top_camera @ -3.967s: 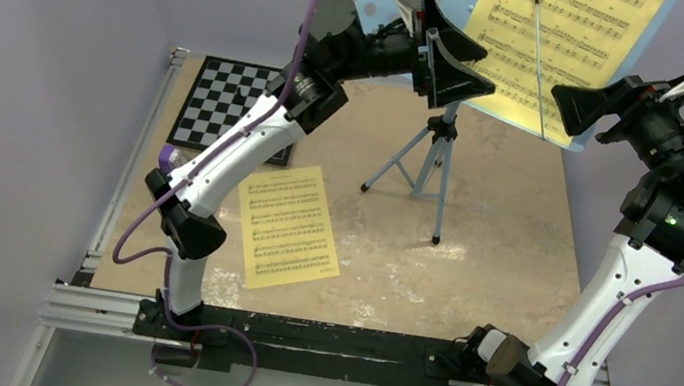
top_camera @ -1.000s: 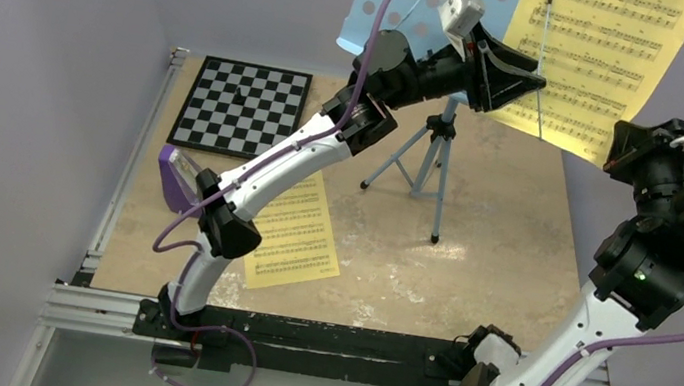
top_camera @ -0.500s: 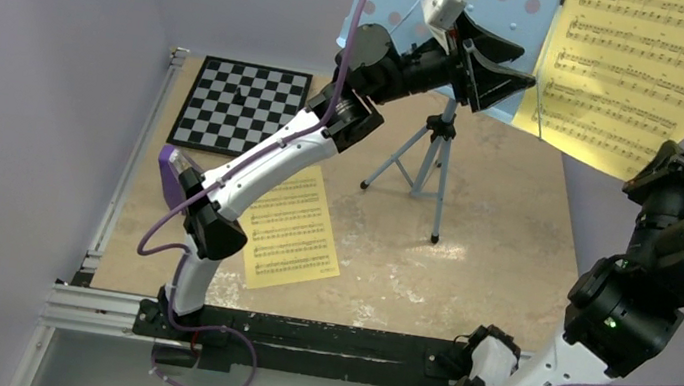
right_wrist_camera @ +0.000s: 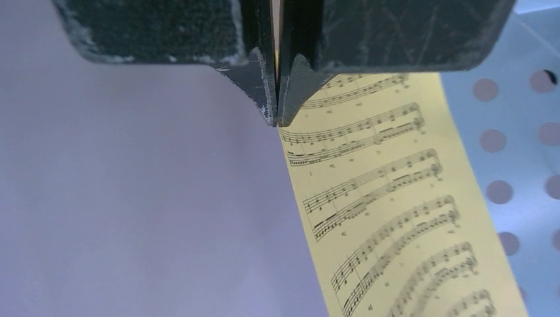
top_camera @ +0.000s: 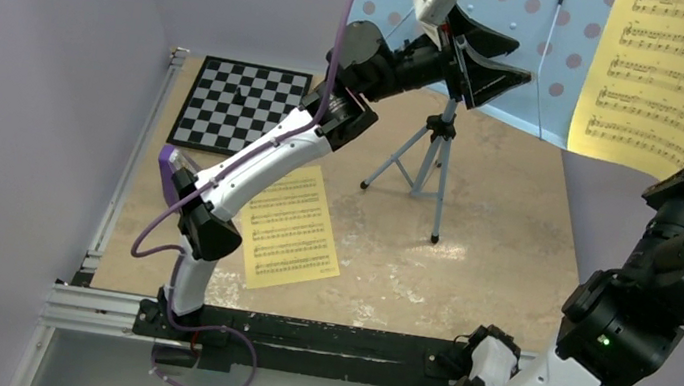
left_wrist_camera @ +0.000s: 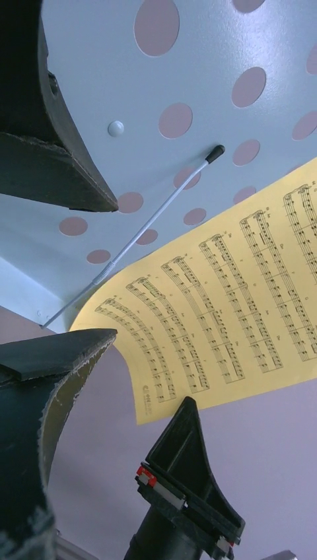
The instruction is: Pack up the instrument practice props
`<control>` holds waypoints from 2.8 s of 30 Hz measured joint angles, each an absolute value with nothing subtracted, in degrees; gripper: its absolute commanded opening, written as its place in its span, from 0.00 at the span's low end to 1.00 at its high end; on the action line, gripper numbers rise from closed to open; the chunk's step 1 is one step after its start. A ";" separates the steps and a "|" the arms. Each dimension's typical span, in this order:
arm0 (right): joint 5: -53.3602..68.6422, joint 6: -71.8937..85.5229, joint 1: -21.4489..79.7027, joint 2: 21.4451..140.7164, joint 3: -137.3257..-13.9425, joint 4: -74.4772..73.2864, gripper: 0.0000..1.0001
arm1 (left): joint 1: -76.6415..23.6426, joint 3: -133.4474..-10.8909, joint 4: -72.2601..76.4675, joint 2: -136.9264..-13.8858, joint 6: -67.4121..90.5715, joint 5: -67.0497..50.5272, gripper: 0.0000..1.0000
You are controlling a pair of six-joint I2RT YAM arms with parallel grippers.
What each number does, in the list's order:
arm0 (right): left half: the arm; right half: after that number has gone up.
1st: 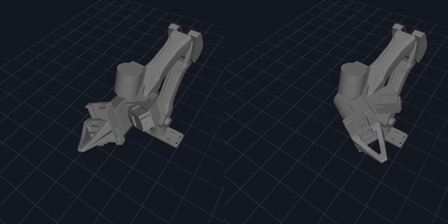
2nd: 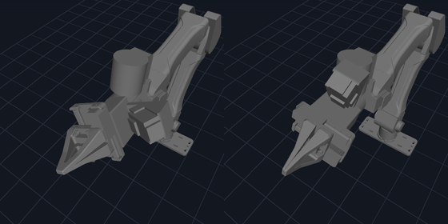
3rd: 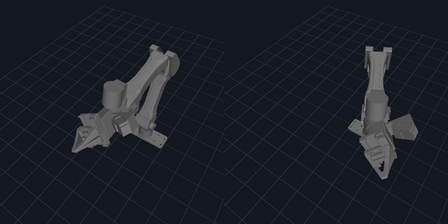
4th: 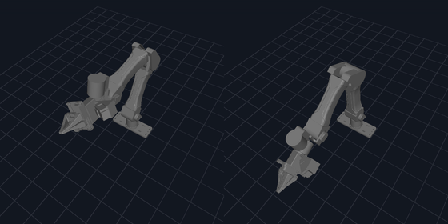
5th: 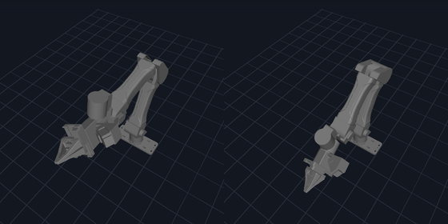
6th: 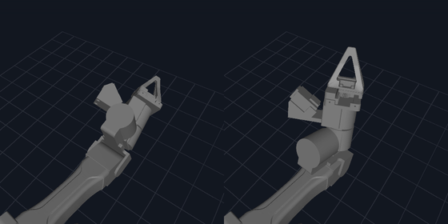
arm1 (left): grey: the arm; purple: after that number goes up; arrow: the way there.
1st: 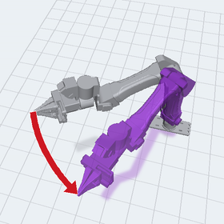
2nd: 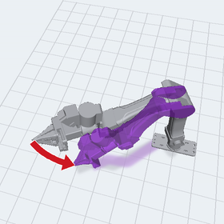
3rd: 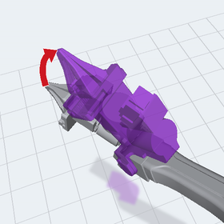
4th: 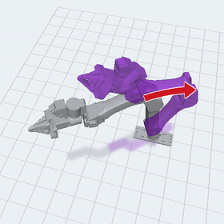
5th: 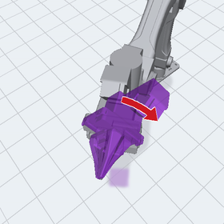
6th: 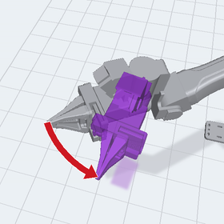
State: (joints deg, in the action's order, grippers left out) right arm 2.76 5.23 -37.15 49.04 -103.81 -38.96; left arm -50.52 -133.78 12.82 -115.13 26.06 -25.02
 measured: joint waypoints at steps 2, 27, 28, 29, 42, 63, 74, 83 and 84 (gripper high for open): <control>4.34 5.28 -37.19 49.06 -105.82 -38.98 0.00 | -50.19 -133.29 12.82 -114.32 25.96 -25.06 0.70; 49.34 30.87 -27.14 65.08 -138.39 -19.27 0.00 | -33.80 -105.49 -0.84 -77.34 -1.87 -16.16 0.71; 50.13 30.89 -24.23 66.61 -139.46 -19.49 0.00 | -32.95 -102.02 -2.26 -73.19 -4.40 -14.92 0.71; 50.61 30.85 -21.47 68.01 -140.27 -19.97 0.00 | -32.38 -99.18 -3.60 -69.47 -6.74 -13.58 0.72; 55.05 23.40 14.11 70.15 -119.15 -29.08 0.00 | -4.23 -87.94 -17.74 -56.66 -7.40 -0.27 0.71; 45.17 22.85 40.99 64.82 -58.78 -22.13 0.00 | 1.87 -85.93 -17.34 -56.64 -6.44 -1.17 0.71; 36.82 35.16 41.30 75.99 -54.81 -17.45 0.00 | 1.87 -81.87 -19.00 -55.61 -4.86 -3.81 0.71; 36.53 48.38 37.69 92.49 -62.35 -11.77 0.00 | 1.87 -80.31 -20.34 -52.07 -5.58 -4.43 0.70; 36.53 49.32 37.47 93.51 -62.94 -11.07 0.00 | 1.87 -80.34 -20.86 -51.88 -5.63 -4.60 0.70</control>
State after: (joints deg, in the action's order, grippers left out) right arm 36.53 49.32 37.47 93.51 -62.94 -11.07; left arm 1.87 -80.34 -20.86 -51.88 -5.63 -4.60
